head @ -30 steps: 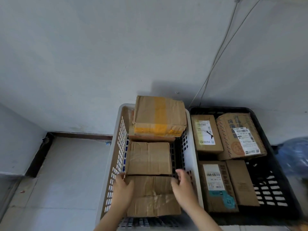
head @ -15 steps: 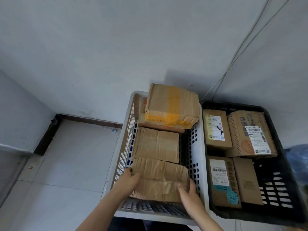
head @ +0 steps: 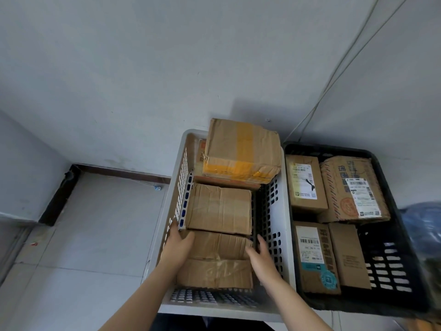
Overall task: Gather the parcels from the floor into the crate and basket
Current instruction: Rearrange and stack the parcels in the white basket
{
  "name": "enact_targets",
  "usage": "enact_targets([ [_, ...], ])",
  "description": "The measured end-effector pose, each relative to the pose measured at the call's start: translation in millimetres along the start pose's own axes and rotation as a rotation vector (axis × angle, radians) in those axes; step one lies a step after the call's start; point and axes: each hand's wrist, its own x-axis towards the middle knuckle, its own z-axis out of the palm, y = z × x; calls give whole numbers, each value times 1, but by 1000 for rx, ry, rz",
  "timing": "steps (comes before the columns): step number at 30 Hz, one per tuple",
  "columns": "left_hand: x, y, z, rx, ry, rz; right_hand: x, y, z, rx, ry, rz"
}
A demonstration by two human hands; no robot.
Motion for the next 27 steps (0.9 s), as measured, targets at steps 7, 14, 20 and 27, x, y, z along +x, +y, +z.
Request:
enact_targets([
  [7, -3, 16, 22, 73, -119, 149, 31, -30, -11, 206, 165, 39],
  [14, -9, 6, 23, 54, -114, 289, 26, -18, -13, 127, 212, 9],
  [20, 3, -20, 10, -53, -60, 106, 29, -35, 12, -171, -63, -30],
  [27, 25, -53, 25, -158, -62, -249, 19, -18, -3, -132, 98, 33],
])
